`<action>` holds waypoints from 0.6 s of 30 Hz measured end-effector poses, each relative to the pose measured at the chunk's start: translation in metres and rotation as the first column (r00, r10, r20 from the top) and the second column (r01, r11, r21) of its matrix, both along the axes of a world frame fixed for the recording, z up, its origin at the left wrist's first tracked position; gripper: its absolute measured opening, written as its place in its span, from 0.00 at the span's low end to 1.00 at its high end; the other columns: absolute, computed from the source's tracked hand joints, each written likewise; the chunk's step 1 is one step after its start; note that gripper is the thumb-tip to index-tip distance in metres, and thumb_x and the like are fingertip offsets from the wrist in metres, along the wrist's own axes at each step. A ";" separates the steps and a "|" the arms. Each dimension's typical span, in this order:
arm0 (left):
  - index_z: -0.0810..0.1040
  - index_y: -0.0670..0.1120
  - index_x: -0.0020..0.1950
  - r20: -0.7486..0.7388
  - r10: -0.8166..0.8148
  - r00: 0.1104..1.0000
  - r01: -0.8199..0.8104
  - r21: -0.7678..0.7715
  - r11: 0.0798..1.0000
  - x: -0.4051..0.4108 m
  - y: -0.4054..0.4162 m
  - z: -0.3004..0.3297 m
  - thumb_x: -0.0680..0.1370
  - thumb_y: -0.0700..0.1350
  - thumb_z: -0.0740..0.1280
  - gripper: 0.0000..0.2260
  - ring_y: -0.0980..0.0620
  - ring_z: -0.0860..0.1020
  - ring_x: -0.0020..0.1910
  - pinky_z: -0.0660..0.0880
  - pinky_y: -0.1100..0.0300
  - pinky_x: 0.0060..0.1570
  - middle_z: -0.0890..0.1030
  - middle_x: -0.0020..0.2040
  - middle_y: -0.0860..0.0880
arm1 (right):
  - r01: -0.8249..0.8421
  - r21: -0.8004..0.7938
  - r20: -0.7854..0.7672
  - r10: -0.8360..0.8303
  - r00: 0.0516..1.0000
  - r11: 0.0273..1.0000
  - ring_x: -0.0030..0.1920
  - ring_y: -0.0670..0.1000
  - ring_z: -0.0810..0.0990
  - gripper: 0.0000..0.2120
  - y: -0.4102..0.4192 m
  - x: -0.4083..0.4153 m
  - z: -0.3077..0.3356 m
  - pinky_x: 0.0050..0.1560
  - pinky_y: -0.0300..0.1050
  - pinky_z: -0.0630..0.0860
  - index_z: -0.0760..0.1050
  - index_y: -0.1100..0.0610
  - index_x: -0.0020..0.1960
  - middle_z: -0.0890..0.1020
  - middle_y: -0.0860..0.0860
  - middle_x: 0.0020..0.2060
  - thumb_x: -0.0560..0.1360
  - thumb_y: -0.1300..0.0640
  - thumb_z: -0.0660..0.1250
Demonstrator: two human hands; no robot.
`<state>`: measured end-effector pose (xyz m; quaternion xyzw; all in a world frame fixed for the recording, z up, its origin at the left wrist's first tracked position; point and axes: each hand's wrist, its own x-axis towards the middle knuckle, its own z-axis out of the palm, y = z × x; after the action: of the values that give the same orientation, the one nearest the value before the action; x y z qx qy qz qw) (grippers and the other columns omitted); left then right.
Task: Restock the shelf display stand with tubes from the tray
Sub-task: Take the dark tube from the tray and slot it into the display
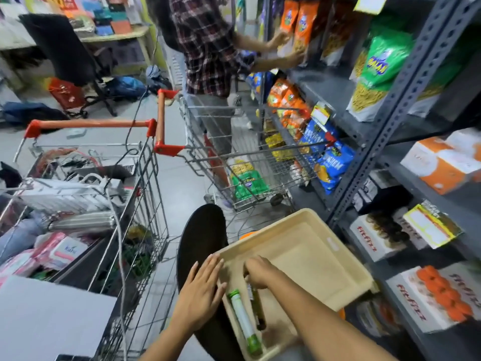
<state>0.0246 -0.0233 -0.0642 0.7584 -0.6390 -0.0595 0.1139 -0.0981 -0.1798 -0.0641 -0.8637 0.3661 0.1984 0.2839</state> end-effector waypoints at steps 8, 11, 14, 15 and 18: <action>0.61 0.46 0.73 0.005 -0.155 0.988 0.150 -0.286 0.947 -0.019 -0.126 0.109 0.80 0.61 0.44 0.28 0.53 0.55 0.73 0.50 0.51 0.70 0.57 0.74 0.50 | -0.029 -0.182 0.275 0.079 0.958 0.983 0.55 0.59 0.78 0.11 -0.055 -0.054 0.188 0.54 0.53 0.77 0.76 0.54 0.57 0.80 0.58 0.54 0.76 0.62 0.65; 0.60 0.46 0.74 0.008 -0.272 0.962 0.250 -0.420 0.872 -0.050 -0.176 0.170 0.79 0.62 0.41 0.29 0.53 0.53 0.74 0.50 0.50 0.70 0.58 0.75 0.49 | 0.012 -0.297 0.367 0.102 0.925 0.955 0.56 0.56 0.77 0.13 -0.060 -0.099 0.279 0.56 0.46 0.73 0.76 0.53 0.58 0.79 0.56 0.55 0.75 0.63 0.66; 0.59 0.46 0.73 0.050 -0.396 0.917 0.364 -0.511 0.778 -0.093 -0.215 0.227 0.80 0.59 0.41 0.27 0.51 0.57 0.73 0.53 0.49 0.69 0.62 0.73 0.45 | 0.064 -0.385 0.414 0.110 0.904 0.921 0.53 0.50 0.76 0.16 -0.049 -0.152 0.372 0.53 0.43 0.72 0.76 0.53 0.59 0.79 0.50 0.55 0.74 0.66 0.67; 0.58 0.45 0.73 0.060 -0.435 0.898 0.395 -0.544 0.741 -0.111 -0.227 0.245 0.80 0.59 0.42 0.27 0.50 0.58 0.72 0.54 0.49 0.68 0.63 0.73 0.43 | 0.095 -0.423 0.411 0.097 0.907 0.901 0.49 0.48 0.76 0.16 -0.044 -0.172 0.401 0.52 0.44 0.73 0.75 0.52 0.58 0.78 0.48 0.54 0.73 0.66 0.67; 0.59 0.45 0.72 0.108 -0.552 0.827 0.498 -0.595 0.630 -0.170 -0.257 0.294 0.80 0.58 0.45 0.25 0.49 0.60 0.71 0.53 0.52 0.69 0.63 0.72 0.45 | 0.208 -0.549 0.424 0.055 0.904 0.809 0.40 0.36 0.75 0.15 -0.029 -0.225 0.473 0.42 0.32 0.70 0.78 0.52 0.53 0.78 0.45 0.46 0.70 0.65 0.66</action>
<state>-0.1450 -0.2803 0.2301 0.4595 -0.8111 0.0835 0.3522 -0.3229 -0.2091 0.4092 -0.9146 0.3748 -0.1256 0.0858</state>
